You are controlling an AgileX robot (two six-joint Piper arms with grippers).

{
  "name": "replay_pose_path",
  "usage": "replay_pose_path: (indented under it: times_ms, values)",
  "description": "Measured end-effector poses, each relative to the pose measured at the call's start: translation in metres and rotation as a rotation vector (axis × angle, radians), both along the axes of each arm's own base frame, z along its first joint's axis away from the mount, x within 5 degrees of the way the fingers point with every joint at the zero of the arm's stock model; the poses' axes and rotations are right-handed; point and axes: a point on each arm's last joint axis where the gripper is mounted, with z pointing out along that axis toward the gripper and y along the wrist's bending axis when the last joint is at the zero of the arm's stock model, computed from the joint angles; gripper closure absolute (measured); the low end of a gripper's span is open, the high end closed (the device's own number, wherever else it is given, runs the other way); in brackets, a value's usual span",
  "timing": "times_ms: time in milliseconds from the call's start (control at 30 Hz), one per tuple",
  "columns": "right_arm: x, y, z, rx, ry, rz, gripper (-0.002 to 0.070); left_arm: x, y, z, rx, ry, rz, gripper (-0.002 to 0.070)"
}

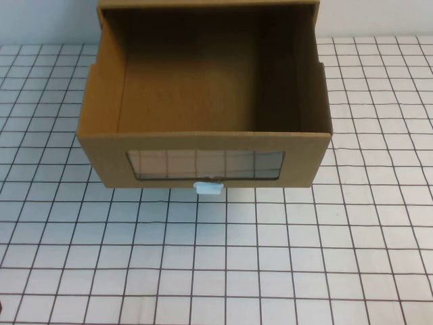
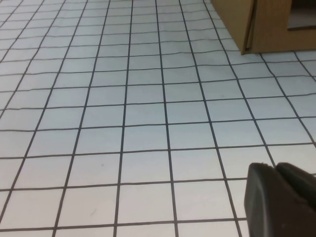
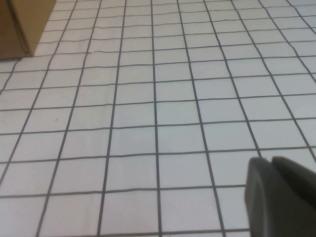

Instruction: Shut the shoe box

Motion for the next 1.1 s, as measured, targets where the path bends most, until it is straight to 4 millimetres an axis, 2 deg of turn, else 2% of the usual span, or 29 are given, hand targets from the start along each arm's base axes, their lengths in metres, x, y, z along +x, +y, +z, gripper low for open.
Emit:
replay_pose_path:
  times_ms: [133, 267, 467, 600, 767, 867, 1100]
  values:
    - [0.000, 0.000, 0.001, -0.001, -0.016, -0.001, 0.0689, 0.000, 0.000, 0.000, 0.000, -0.003, 0.000, 0.0680]
    - [0.003, -0.001, 0.012, -0.005, -0.138, -0.011, 0.0689, 0.002, 0.000, 0.008, -0.011, -0.094, 0.000, 0.0680]
    - [0.003, -0.004, 0.050, -0.018, -0.560, -0.044, 0.0689, 0.002, -0.001, 0.045, -0.115, -0.488, 0.000, 0.0680]
    - [-0.009, -0.006, 0.078, -0.029, -0.895, -0.071, 0.0689, -0.009, 0.000, 0.074, -0.228, -0.823, -0.025, 0.0680]
    - [-0.024, -0.007, 0.096, -0.042, -1.150, -0.089, 0.0690, -0.025, 0.002, 0.095, -0.285, -1.111, -0.058, 0.0680]
    - [-0.029, -0.007, 0.100, -0.046, -1.228, -0.094, 0.0690, -0.032, 0.002, 0.099, -0.293, -1.195, -0.067, 0.0680]
    - [-0.035, -0.007, 0.104, -0.049, -1.301, -0.099, 0.0689, -0.036, 0.004, 0.103, -0.319, -1.257, -0.060, 0.0680]
